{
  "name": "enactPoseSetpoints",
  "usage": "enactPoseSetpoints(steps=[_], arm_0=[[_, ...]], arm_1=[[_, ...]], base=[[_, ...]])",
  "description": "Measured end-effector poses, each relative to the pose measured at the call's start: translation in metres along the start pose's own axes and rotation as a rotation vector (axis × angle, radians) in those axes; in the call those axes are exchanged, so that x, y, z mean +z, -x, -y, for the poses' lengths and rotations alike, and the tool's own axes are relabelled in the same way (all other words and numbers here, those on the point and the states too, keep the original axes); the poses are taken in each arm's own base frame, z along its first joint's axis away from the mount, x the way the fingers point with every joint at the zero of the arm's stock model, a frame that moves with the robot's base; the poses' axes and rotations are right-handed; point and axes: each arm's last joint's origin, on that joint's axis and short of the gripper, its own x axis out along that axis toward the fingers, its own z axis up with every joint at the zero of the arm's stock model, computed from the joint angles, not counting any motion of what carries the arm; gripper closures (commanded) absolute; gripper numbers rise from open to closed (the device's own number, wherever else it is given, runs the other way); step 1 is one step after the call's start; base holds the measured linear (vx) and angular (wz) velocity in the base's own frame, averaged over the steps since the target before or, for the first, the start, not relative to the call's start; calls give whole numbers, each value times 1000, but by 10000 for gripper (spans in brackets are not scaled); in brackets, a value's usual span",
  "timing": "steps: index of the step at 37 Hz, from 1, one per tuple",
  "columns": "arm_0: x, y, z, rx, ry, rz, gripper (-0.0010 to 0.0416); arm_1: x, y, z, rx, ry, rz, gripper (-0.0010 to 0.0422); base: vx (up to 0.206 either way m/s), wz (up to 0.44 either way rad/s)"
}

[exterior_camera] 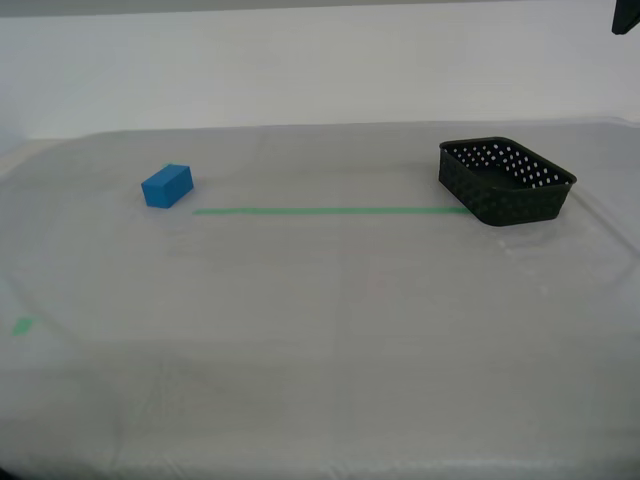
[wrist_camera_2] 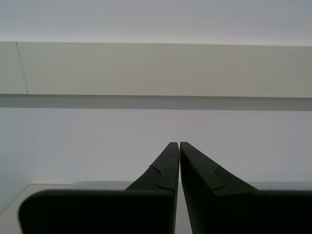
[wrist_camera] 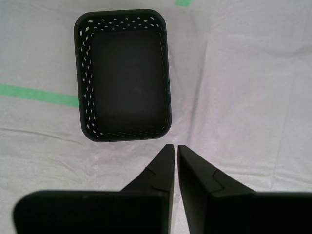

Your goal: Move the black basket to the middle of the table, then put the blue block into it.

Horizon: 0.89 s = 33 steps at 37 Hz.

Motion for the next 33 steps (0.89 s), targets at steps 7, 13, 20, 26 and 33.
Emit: enactPoseSetpoints(steps=[7,13,20,26,33], arm_0=[[1,0,0,-27,18,4,258],[3,0,1,-35,36,30,138],[5,0,1,-32,43,45,8],[5,0,0,-30,43,47,34],[6,0,0,-30,43,63,-2]], arm_1=[[0,0,0,0,0,0,412],[0,0,0,0,0,0,412],[0,0,0,0,0,0,412],[0,0,0,0,0,0,412],[0,0,0,0,0,0,412]], base=[[0,0],[0,0],[0,0],[0,0],[0,0]])
